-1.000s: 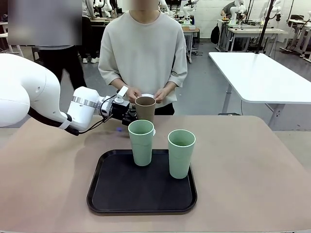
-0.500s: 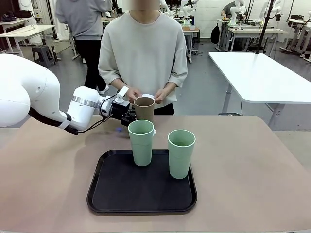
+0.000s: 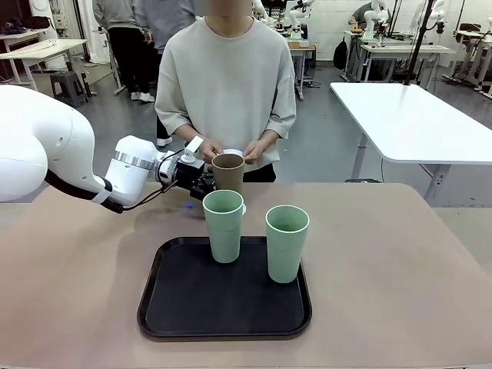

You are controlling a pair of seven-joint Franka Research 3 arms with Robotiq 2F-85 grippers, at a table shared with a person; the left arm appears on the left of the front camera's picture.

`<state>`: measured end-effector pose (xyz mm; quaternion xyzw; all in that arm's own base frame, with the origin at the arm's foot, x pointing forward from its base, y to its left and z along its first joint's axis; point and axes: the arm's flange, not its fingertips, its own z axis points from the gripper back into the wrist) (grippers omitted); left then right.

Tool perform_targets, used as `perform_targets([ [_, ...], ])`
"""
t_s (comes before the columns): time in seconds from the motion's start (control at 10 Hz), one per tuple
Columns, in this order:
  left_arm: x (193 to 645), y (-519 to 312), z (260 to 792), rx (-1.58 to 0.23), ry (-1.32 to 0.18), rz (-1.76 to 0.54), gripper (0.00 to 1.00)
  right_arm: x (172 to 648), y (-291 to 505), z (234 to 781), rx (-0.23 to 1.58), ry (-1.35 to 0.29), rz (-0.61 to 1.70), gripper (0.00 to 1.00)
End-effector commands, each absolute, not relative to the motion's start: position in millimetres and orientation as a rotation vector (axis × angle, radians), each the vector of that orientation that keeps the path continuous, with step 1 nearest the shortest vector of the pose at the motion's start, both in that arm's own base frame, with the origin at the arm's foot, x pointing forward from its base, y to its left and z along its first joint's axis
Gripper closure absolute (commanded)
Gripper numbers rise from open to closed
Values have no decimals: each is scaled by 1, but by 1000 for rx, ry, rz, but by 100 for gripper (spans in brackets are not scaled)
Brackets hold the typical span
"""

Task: Place coasters on the table and set cups on them.
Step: Pick up one Reusable plastic cup and place it on a coaster set by the human.

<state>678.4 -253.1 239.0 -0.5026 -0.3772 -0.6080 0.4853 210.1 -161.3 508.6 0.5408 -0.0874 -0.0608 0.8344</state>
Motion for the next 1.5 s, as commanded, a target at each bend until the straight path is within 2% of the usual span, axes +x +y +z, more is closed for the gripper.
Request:
perform_targets([
  [0.0, 687, -252, 241, -1220, -902, -1479, 0, 212, -161, 510, 1169, -193, -127, 0],
  [0.5, 686, -249, 242, -1198, -899, -1483, 0, 212, -161, 510, 1169, -193, -127, 0],
  [1.4, 674, -233, 251, -1061, -797, -1462, 0, 212, -161, 510, 1169, -193, -127, 0],
])
